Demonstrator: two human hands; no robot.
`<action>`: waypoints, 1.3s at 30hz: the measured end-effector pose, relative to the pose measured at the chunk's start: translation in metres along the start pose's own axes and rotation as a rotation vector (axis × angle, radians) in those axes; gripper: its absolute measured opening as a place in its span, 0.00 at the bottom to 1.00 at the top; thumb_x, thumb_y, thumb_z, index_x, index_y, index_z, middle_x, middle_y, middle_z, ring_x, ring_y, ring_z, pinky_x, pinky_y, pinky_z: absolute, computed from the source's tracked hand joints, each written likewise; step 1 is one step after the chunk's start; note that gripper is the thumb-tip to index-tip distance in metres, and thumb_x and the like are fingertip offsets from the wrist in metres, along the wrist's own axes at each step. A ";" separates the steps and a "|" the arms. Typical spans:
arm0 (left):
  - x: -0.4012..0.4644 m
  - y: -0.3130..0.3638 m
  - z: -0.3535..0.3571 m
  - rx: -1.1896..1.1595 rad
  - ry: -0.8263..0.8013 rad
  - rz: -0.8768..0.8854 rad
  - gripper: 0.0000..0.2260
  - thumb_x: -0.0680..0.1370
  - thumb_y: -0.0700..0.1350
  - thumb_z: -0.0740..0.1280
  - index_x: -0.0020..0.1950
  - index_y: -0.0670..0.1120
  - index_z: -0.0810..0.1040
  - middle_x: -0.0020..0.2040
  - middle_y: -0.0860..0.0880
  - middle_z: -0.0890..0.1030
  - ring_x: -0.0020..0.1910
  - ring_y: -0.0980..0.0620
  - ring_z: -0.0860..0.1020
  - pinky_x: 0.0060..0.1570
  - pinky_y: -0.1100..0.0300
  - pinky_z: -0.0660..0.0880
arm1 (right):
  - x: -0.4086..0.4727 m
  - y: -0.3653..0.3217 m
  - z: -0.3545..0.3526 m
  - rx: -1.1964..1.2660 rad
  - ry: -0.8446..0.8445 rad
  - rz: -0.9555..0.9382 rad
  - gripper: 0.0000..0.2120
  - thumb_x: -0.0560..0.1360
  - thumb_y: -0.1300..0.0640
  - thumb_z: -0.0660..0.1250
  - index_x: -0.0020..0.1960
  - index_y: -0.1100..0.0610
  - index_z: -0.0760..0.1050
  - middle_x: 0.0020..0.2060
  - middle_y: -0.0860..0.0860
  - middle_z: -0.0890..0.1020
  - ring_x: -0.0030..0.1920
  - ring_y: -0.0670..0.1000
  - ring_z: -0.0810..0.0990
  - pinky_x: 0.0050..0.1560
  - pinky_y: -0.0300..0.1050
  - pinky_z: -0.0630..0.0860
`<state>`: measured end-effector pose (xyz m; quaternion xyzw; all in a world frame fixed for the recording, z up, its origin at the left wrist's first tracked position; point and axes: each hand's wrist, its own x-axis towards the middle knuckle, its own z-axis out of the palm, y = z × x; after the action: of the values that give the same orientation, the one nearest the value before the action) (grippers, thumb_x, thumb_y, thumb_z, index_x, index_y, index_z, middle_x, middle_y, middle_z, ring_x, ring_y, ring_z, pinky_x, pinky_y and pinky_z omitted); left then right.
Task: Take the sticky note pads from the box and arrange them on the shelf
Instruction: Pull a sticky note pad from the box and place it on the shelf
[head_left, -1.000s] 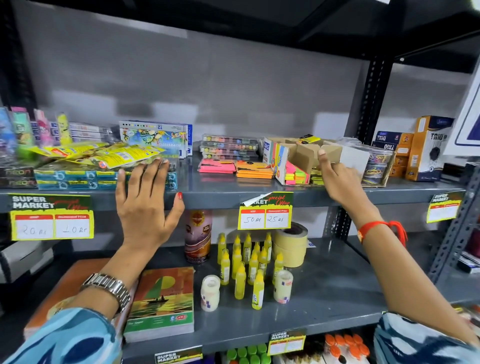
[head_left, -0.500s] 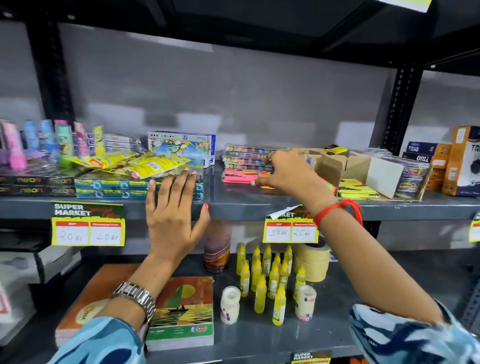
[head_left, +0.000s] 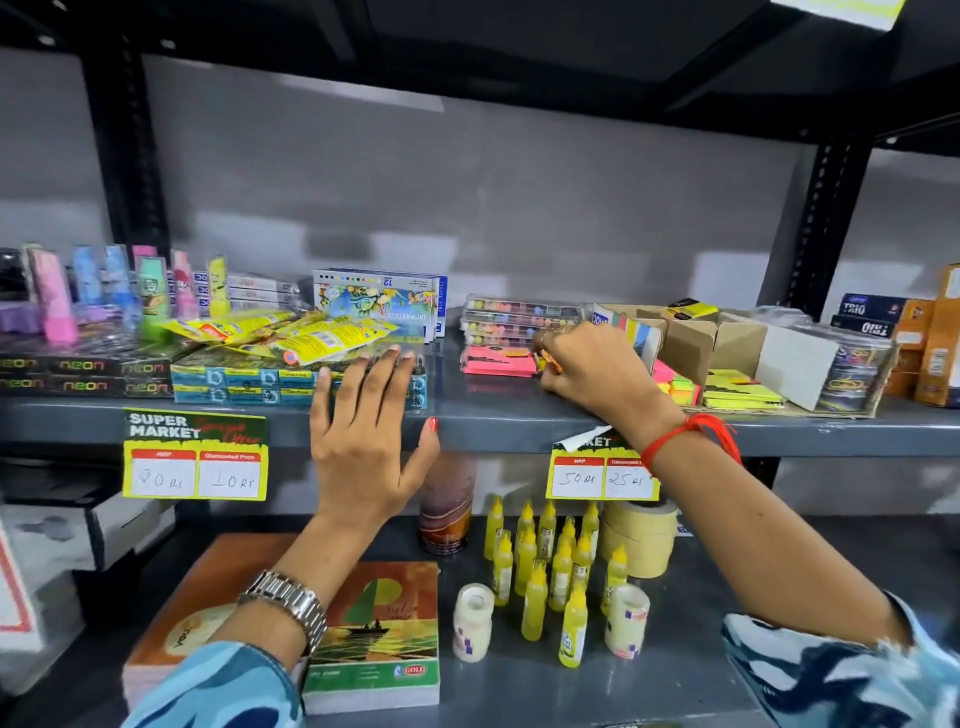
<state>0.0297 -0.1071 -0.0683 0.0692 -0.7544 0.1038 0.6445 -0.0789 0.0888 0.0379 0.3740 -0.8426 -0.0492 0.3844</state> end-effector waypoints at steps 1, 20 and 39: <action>0.000 0.000 0.000 -0.001 -0.003 0.002 0.25 0.77 0.53 0.57 0.70 0.42 0.72 0.65 0.43 0.77 0.65 0.44 0.70 0.70 0.43 0.58 | 0.002 -0.001 0.001 -0.026 0.006 -0.006 0.12 0.74 0.60 0.61 0.55 0.59 0.76 0.47 0.61 0.83 0.49 0.63 0.81 0.38 0.49 0.72; 0.001 0.002 0.000 -0.004 0.003 0.000 0.25 0.78 0.53 0.56 0.69 0.41 0.72 0.64 0.43 0.77 0.65 0.43 0.70 0.72 0.44 0.55 | -0.015 0.001 -0.009 0.028 0.324 0.166 0.26 0.70 0.70 0.68 0.66 0.60 0.70 0.35 0.59 0.83 0.32 0.62 0.81 0.27 0.46 0.74; 0.000 0.005 -0.001 0.003 0.022 -0.023 0.24 0.78 0.53 0.57 0.69 0.40 0.73 0.64 0.42 0.77 0.64 0.42 0.71 0.71 0.44 0.56 | -0.095 0.099 -0.012 -0.025 0.487 0.437 0.14 0.74 0.65 0.65 0.58 0.60 0.78 0.43 0.63 0.85 0.39 0.65 0.82 0.35 0.53 0.78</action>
<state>0.0290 -0.1023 -0.0684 0.0778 -0.7462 0.0985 0.6537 -0.0892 0.2256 0.0249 0.1806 -0.7855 0.1149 0.5807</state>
